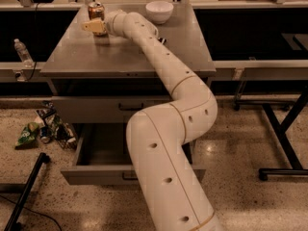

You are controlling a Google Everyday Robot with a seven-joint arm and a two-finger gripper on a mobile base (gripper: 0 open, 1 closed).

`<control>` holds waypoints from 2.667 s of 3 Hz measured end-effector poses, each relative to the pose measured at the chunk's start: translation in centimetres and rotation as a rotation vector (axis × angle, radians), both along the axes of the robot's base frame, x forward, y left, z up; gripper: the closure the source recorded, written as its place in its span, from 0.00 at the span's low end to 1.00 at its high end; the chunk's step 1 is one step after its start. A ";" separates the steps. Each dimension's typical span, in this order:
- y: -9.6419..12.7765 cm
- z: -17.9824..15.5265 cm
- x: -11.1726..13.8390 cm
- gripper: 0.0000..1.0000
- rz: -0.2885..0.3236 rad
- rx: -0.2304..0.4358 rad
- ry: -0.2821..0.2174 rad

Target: Place orange can into middle drawer

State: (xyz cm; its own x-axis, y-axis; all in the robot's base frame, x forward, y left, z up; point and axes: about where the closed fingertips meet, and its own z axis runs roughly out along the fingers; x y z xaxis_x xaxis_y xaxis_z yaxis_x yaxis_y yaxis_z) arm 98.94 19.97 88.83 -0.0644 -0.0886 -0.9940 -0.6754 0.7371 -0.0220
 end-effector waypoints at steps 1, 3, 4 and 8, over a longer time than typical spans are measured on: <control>0.2 0.1 0.6 0.25 -0.008 0.017 -0.007; 1.2 0.0 0.5 0.71 0.016 0.030 -0.007; 0.5 2.2 -1.5 1.00 0.112 0.071 -0.012; -8.7 8.9 -13.5 1.00 0.368 0.022 0.079</control>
Offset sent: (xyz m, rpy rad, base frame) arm 0.0513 0.0071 0.0124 0.0310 -0.0122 0.0064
